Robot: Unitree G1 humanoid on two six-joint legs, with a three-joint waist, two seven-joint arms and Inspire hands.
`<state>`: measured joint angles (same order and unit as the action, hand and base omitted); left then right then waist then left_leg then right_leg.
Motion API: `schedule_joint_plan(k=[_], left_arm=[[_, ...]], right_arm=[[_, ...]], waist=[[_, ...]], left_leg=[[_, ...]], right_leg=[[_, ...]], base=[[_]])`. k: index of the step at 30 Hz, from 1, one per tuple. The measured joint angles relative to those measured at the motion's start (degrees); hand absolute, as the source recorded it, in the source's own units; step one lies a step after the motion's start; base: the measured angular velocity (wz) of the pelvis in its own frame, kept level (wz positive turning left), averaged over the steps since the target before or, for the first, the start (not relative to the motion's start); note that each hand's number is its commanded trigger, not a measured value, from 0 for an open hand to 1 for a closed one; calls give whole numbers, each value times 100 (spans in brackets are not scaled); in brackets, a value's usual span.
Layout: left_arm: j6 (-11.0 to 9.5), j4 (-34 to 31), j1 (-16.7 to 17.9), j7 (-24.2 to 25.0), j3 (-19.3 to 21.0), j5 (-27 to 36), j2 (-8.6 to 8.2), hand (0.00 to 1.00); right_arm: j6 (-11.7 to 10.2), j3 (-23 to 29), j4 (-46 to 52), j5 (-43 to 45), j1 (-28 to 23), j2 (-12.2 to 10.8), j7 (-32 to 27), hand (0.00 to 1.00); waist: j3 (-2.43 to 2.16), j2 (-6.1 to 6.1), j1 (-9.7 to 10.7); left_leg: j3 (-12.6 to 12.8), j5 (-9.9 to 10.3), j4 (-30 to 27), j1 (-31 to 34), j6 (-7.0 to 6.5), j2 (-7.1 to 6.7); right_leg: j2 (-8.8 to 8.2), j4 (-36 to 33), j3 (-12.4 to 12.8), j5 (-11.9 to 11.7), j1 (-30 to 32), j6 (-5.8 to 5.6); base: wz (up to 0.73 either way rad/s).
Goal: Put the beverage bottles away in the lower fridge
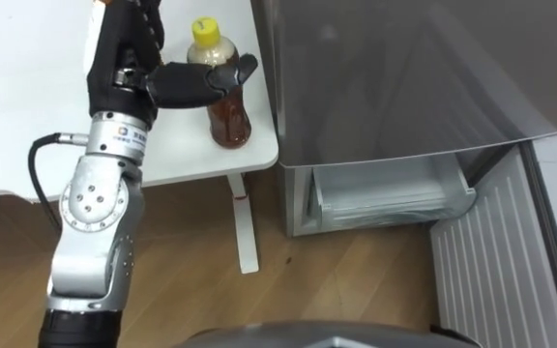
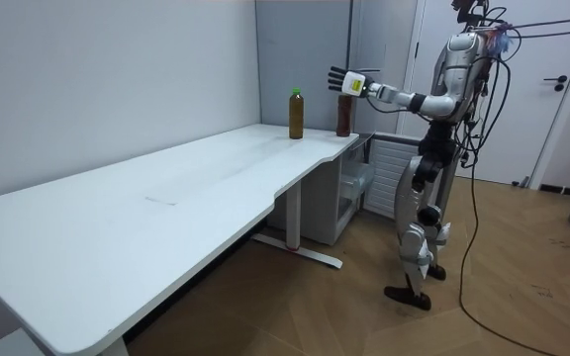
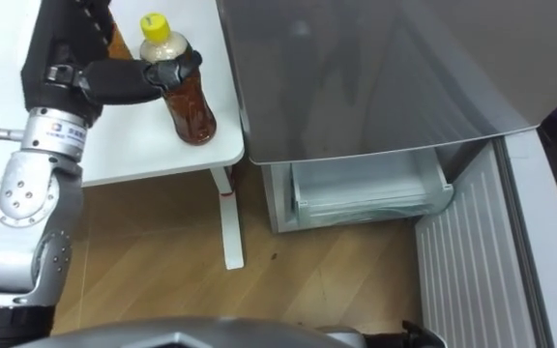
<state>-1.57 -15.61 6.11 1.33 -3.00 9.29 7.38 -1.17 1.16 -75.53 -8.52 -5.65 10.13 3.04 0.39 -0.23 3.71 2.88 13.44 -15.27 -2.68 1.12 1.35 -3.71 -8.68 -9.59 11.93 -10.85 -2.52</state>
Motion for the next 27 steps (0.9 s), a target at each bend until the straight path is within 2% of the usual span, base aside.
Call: schedule_joint_plan(k=[6, 17, 24, 27], left_arm=[[1, 4, 13, 60, -34, 0, 0, 0], [5, 126, 48, 220, -63, 8, 2, 0], [9, 236, 47, 315, 72, 3, 1, 0], [69, 374, 48, 315, 89, 2, 1, 0]], right_arm=[[-1, 0, 15, -1, 2, -21, -53, 0], [82, 8, 16, 1, 5, -34, -35, 0], [130, 13, 91, 87, 4, -42, -34, 0], [131, 13, 92, 106, 5, -43, -35, 0]], waist=[[-1, 1, 75], [-19, -37, 61], [-22, -49, 53], [-21, -50, 53]], left_leg=[[2, 0, 0, -6, 0, 0], [8, -22, 76, -93, 9, 0], [22, -29, 74, -99, 10, 0], [22, -29, 70, -95, 10, 0]], right_leg=[[0, 2, -1, 0, 2, 0], [1, 3, 4, 1, -7, -1], [0, 5, 14, 1, -1, -1], [0, 6, 15, 2, 2, -1]], base=[[0], [0], [0], [0]])
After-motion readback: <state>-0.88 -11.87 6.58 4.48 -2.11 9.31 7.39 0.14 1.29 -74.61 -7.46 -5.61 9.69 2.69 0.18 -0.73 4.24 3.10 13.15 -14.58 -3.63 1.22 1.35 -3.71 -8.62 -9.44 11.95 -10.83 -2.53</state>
